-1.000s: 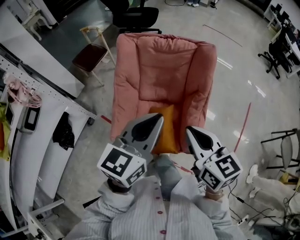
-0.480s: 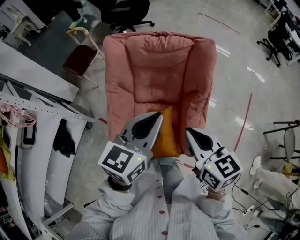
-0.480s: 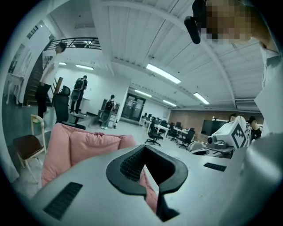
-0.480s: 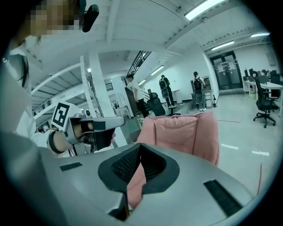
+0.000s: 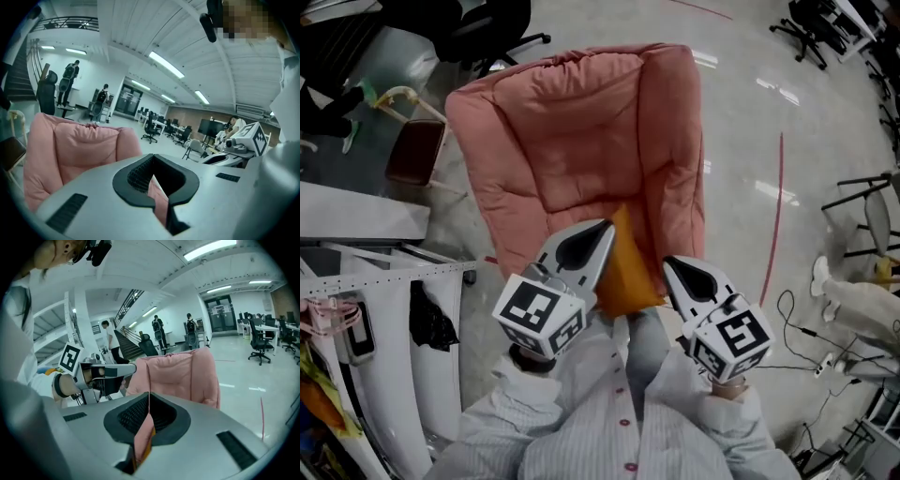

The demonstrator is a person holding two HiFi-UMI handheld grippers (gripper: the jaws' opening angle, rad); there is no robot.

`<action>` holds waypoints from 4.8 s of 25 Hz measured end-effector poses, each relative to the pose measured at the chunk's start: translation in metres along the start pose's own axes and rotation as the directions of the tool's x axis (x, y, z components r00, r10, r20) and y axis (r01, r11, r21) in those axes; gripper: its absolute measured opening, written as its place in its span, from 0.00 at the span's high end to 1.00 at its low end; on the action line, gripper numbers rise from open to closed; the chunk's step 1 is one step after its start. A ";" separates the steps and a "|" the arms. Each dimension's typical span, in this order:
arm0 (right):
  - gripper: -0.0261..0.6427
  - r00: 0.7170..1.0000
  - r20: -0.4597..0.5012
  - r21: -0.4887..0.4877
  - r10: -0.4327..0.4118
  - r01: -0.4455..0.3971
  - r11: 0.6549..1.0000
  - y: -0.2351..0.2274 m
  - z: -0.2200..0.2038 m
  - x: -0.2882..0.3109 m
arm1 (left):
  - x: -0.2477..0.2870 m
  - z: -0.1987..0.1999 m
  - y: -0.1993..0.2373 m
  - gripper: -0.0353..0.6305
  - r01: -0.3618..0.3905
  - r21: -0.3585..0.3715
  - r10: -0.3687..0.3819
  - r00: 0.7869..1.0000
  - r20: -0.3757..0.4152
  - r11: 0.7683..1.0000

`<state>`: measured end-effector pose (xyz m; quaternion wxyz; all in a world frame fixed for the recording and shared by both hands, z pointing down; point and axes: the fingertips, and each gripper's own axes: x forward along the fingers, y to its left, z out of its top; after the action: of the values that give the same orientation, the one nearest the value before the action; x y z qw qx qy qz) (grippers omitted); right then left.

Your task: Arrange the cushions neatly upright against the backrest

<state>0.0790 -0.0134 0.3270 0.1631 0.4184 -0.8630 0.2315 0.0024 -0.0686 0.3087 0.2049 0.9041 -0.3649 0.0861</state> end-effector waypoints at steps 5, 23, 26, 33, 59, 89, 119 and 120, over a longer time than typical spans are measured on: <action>0.94 0.995 -0.066 0.074 -0.075 0.080 0.994 -0.024 -0.045 0.014 | 0.028 -0.045 0.019 0.93 0.041 0.002 -0.040 0.994 -0.105 0.999; 0.86 0.913 -0.384 0.258 -0.139 0.250 0.933 -0.078 -0.256 0.055 | 0.110 -0.226 0.083 0.82 0.095 -0.018 -0.094 0.905 -0.416 0.995; 0.83 0.890 -0.441 0.297 -0.120 0.271 0.916 -0.090 -0.296 0.054 | 0.137 -0.254 0.085 0.79 0.100 -0.011 -0.094 0.882 -0.462 0.995; 0.74 0.841 -0.535 0.346 -0.086 0.310 0.886 -0.101 -0.365 0.052 | 0.188 -0.305 0.108 0.70 0.083 0.018 -0.060 0.838 -0.542 0.996; 0.64 0.767 -0.640 0.670 0.033 0.536 0.514 -0.104 -0.484 0.060 | 0.223 -0.399 0.138 0.58 0.115 0.087 -0.011 0.658 -0.753 0.990; 0.93 0.794 -0.603 0.539 -0.075 0.475 0.696 -0.094 -0.406 0.079 | 0.142 -0.350 0.171 0.78 -0.101 0.047 0.108 0.760 -0.641 0.994; 0.93 0.857 -0.495 -0.086 -0.146 0.118 0.989 -0.185 -0.181 0.208 | 0.029 -0.275 0.257 0.82 -0.569 -0.362 0.427 0.810 -0.402 0.738; 0.93 0.857 -0.494 -0.092 -0.143 0.111 0.989 -0.188 -0.178 0.212 | 0.031 -0.272 0.259 0.82 -0.574 -0.371 0.433 0.808 -0.399 0.730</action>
<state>0.1180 -0.1574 0.6265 0.4082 0.3951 -0.7685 0.2944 -0.1567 -0.1378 0.6430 0.4384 0.6683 -0.5746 0.1762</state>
